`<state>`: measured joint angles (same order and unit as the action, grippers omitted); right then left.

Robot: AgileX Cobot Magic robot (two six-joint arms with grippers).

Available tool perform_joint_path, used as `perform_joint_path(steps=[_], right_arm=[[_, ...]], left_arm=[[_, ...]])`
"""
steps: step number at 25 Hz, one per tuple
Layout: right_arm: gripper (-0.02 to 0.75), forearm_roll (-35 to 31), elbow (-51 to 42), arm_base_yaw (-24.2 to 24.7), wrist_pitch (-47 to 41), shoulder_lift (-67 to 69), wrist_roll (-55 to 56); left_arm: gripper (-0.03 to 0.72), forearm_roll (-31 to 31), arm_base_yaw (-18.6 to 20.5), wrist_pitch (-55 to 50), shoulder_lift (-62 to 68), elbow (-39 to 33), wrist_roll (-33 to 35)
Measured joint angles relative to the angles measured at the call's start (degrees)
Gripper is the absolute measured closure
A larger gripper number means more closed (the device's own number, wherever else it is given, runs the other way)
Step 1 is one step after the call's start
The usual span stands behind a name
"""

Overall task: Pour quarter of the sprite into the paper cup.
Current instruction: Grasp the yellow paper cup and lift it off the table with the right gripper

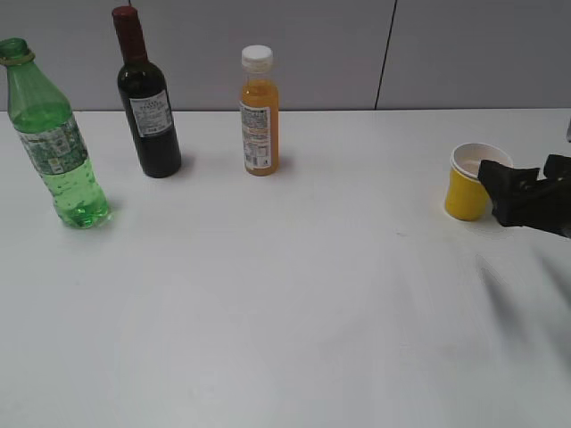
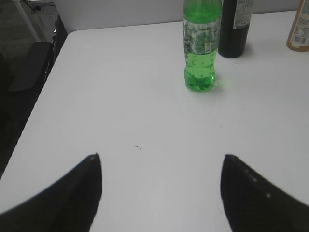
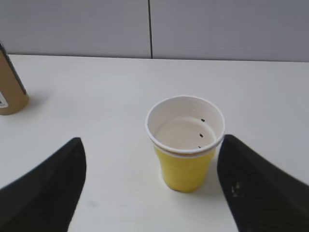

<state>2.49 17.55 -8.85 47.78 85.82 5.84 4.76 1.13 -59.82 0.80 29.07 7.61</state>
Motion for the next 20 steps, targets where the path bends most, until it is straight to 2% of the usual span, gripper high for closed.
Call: perform_joint_path(steps=[20], right_arm=[[0.09,-5.0,0.0,0.0,14.9,16.5,0.6]], left_arm=[[0.105,0.0,0.0,0.0,0.0,0.0,0.0]])
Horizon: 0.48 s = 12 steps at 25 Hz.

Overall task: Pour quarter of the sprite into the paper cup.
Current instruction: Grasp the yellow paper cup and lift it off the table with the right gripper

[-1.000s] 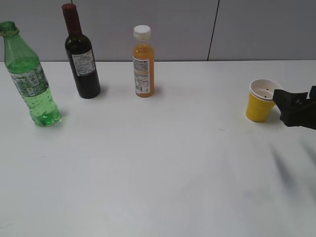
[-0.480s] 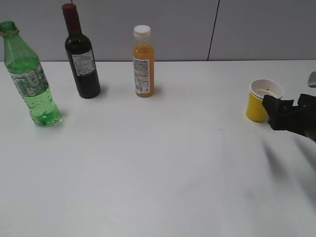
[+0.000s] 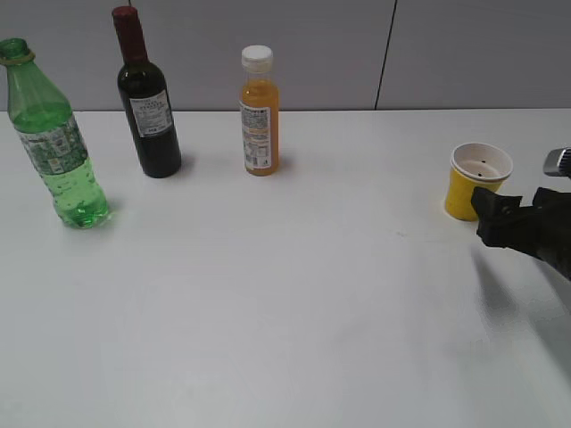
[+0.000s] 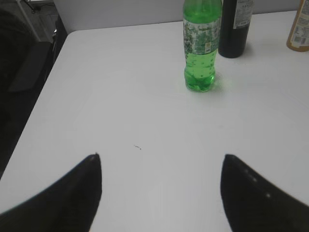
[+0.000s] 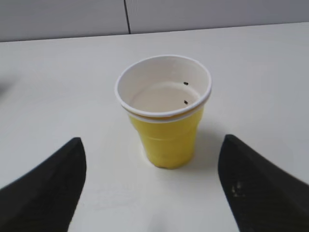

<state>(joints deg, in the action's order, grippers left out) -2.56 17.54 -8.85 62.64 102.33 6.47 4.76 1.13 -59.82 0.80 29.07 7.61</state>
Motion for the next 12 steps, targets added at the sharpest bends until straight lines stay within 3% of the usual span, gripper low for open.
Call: perform_joint_path(steps=[12], right_arm=[[0.06,1.3,4.9,0.0,0.6,8.8,-1.6]], left_arm=[[0.105,0.0,0.0,0.0,0.0,0.0,0.0]])
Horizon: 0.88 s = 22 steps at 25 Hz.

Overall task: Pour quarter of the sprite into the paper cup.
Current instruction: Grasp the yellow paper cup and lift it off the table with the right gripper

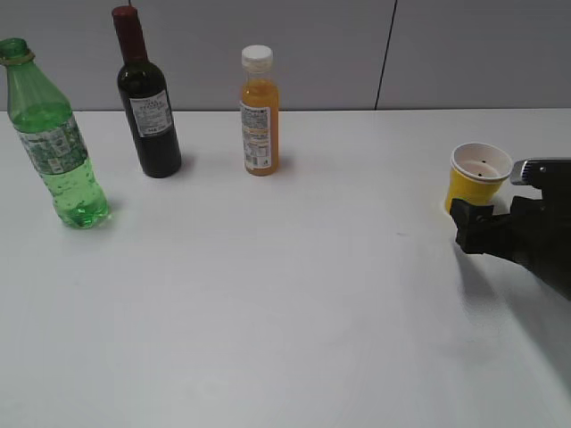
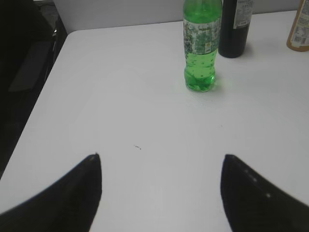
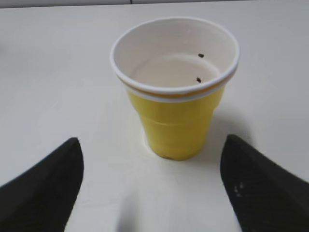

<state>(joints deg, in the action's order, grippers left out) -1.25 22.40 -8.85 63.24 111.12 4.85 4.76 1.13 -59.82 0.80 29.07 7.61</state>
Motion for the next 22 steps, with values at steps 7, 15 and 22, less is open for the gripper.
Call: perform_joint_path(steps=[7,15,22], right_arm=[[0.057,-1.2,2.0,0.0,0.0,3.6,0.3],[0.057,-2.5,5.6,0.0,0.0,8.8,0.3],[0.057,-3.3,9.3,0.0,-0.7,11.4,0.3]], left_arm=[[0.105,0.0,0.0,0.0,0.0,0.0,0.0],[0.105,0.0,0.0,0.0,0.0,0.0,0.0],[0.105,0.0,0.0,0.0,0.0,0.0,0.0]])
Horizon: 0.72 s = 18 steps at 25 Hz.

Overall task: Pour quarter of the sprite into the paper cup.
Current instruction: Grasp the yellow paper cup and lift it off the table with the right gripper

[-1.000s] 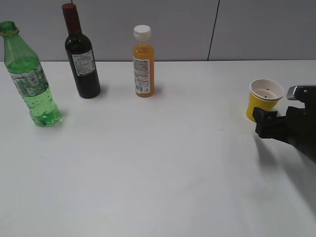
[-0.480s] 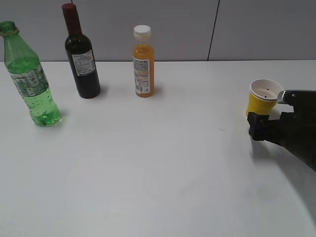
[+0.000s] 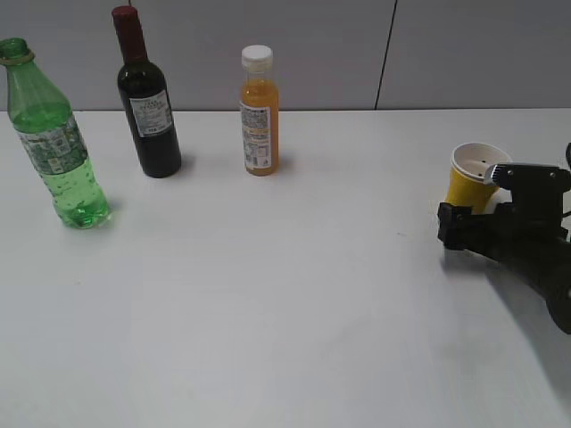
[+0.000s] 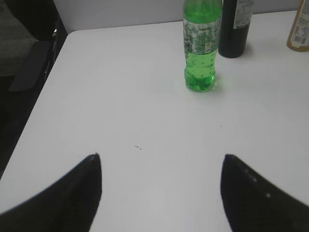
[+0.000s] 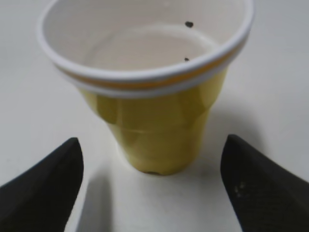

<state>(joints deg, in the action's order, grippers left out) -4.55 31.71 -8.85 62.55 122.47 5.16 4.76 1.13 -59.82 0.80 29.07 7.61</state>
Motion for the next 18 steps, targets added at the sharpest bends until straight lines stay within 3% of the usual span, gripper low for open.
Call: perform_joint_path(steps=[18], right_arm=[[0.064,-2.8,7.0,0.0,0.9,5.7,-0.6]], left_arm=[[0.105,0.0,0.0,0.0,0.0,0.0,0.0]])
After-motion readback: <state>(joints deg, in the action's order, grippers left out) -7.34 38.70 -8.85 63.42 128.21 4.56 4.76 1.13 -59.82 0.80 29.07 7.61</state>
